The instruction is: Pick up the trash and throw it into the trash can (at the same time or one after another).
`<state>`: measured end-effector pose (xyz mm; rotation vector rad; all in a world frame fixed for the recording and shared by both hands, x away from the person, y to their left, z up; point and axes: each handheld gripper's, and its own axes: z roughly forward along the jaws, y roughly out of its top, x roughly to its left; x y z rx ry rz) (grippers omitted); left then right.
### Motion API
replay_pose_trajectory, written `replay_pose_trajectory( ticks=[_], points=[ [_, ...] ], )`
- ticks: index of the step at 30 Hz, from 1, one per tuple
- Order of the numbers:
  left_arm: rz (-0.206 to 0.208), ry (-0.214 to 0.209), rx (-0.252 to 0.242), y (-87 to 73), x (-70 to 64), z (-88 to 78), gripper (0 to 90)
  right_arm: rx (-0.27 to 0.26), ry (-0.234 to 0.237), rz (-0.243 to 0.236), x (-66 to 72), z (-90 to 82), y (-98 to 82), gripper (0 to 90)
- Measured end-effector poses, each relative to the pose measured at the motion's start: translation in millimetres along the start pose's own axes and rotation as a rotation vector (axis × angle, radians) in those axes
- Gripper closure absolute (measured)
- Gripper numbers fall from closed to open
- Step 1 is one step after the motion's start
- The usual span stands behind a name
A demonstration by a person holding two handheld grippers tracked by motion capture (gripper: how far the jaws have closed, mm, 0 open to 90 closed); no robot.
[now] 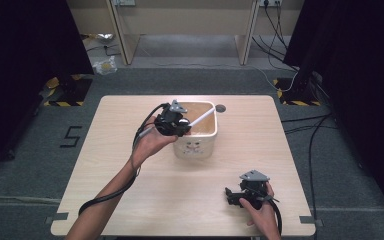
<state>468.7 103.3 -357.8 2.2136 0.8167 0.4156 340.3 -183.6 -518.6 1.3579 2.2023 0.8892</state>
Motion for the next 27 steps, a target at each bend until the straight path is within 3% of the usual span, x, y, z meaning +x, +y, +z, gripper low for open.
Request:
replay_pose_trajectory(
  ticks=[17, 27],
  points=[
    [0.032, 0.007, 0.035, 4.3, -6.9, 2.6, 78.3, -0.001, 0.003, -0.005, 0.0, 0.1, 0.0, 0.2],
    [0.031, 0.033, 0.049, 7.0, -9.2, 1.7, 78.7, -0.001, 0.006, -0.003, 0.3, 0.1, 0.0, 0.2]
  ],
)
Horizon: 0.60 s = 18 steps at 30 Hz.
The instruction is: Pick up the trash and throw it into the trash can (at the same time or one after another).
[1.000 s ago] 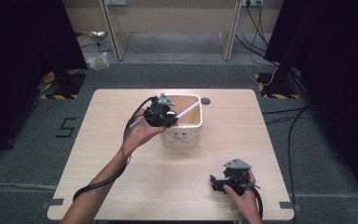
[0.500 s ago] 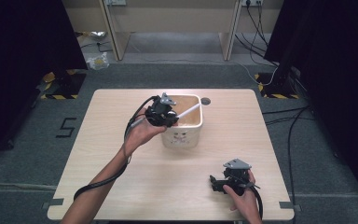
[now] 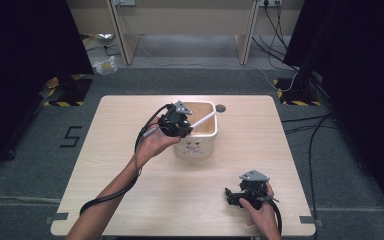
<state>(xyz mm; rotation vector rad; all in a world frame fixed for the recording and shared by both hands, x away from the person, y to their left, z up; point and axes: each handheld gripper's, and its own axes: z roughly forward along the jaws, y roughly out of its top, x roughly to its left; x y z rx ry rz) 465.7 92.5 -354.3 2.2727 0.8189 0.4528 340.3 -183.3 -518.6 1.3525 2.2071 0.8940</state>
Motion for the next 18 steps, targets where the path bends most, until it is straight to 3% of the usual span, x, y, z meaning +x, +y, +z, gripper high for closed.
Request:
replay_pose_trajectory(
  ticks=[12, 18],
  points=[
    [0.028, 0.031, 0.039, 10.3, -2.5, 1.4, 78.7, 0.0, 0.003, -0.003, 0.0, -0.1, 0.0, 0.2],
    [0.03, 0.04, 0.051, 7.5, -2.9, 1.7, 78.8, -0.001, 0.003, -0.007, -0.1, 0.0, 0.0, 0.2]
  ],
)
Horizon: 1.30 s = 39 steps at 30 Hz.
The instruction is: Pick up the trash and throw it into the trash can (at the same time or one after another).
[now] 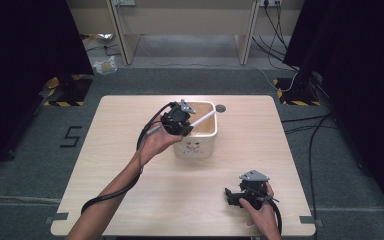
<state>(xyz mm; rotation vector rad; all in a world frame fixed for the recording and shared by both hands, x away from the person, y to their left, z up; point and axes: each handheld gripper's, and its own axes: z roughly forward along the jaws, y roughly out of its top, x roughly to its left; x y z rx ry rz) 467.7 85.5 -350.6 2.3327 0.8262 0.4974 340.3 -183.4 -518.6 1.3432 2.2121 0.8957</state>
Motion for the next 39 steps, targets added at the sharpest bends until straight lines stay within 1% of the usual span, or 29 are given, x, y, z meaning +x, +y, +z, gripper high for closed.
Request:
replay_pose_trajectory(
  ticks=[5, 8, 15, 20, 22, 24, 26, 28, 30, 33, 35, 39],
  points=[
    [-0.005, 0.012, -0.013, -0.4, 2.1, -5.9, 78.8, 0.0, 0.0, 0.0, 0.0, 0.0, 0.0, 0.2],
    [0.001, 0.017, -0.013, 0.0, 2.0, -8.6, 78.7, 0.0, 0.0, 0.0, 0.0, 0.0, 0.0, 0.2],
    [0.01, 0.016, 0.016, 3.1, -0.7, -3.7, 78.5, 0.0, 0.001, 0.002, 0.1, -0.1, 0.0, 0.2],
    [0.011, 0.011, 0.01, 4.3, -2.2, -1.9, 77.3, 0.001, 0.001, 0.002, 0.1, -0.1, 0.0, 0.2],
    [0.013, 0.007, -0.001, 5.5, -3.0, -3.7, 73.9, 0.0, 0.001, 0.002, 0.1, -0.1, 0.0, 0.2],
    [0.016, 0.004, -0.011, 7.0, -3.8, -6.1, 72.8, 0.001, 0.001, 0.002, 0.1, -0.1, 0.0, 0.2],
    [0.009, 0.001, -0.034, 9.0, -4.1, -10.0, 67.8, 0.001, 0.001, 0.002, 0.1, -0.1, 0.0, 0.2],
    [0.005, -0.007, -0.055, 10.5, -3.5, -14.4, 64.9, 0.0, 0.0, -0.001, 0.0, 0.0, 0.0, 0.2],
    [-0.005, -0.001, -0.085, 11.2, -3.2, -20.8, 59.7, 0.002, 0.0, 0.001, 0.1, -0.1, 0.0, 0.2],
    [-0.026, -0.005, -0.119, 11.3, -2.1, -27.9, 55.1, 0.001, -0.001, -0.001, 0.0, -0.1, 0.0, 0.2],
    [-0.024, -0.002, -0.12, 11.0, -0.8, -31.3, 52.6, 0.001, -0.001, -0.001, -0.1, -0.1, 0.0, 0.2],
    [-0.054, -0.021, -0.133, 8.6, 1.9, -34.9, 47.2, 0.001, 0.0, 0.0, 0.0, 0.0, 0.0, 0.2]
  ],
)
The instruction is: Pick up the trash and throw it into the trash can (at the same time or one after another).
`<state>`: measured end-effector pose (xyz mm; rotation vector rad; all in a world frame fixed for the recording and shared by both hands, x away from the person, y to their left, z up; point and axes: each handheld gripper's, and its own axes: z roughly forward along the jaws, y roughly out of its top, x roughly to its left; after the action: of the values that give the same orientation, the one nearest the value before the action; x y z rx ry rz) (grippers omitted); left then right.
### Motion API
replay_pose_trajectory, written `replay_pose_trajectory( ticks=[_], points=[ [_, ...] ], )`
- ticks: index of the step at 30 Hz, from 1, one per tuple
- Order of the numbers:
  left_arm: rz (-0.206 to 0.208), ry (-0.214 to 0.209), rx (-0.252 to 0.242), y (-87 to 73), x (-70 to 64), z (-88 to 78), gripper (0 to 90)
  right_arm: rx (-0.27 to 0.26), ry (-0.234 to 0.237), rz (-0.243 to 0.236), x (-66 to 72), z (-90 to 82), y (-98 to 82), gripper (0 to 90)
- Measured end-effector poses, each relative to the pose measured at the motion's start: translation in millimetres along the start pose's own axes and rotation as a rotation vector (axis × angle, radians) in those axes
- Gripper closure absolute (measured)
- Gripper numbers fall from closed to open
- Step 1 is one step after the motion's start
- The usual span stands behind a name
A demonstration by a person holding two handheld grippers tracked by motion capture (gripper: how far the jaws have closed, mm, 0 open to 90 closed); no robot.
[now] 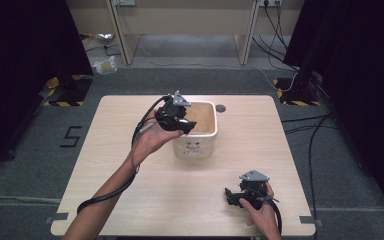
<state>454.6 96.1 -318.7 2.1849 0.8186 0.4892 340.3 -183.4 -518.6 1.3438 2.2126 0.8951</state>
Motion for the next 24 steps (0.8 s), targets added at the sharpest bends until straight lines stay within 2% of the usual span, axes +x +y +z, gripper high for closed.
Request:
replay_pose_trajectory(
  ticks=[7, 13, 24],
  points=[
    [-0.023, -0.035, -0.03, -8.1, 2.8, -6.3, 41.1, 0.0, 0.0, 0.0, 0.0, 0.0, 0.0, 0.2],
    [-0.04, -0.033, -0.058, -16.5, 8.6, -19.7, 38.2, 0.0, 0.0, 0.0, 0.0, 0.0, 0.0, 0.2],
    [-0.088, -0.024, -0.097, -43.3, 26.2, -45.3, 37.4, 0.0, -0.001, -0.001, -0.1, 0.1, 0.0, 0.2]
  ],
)
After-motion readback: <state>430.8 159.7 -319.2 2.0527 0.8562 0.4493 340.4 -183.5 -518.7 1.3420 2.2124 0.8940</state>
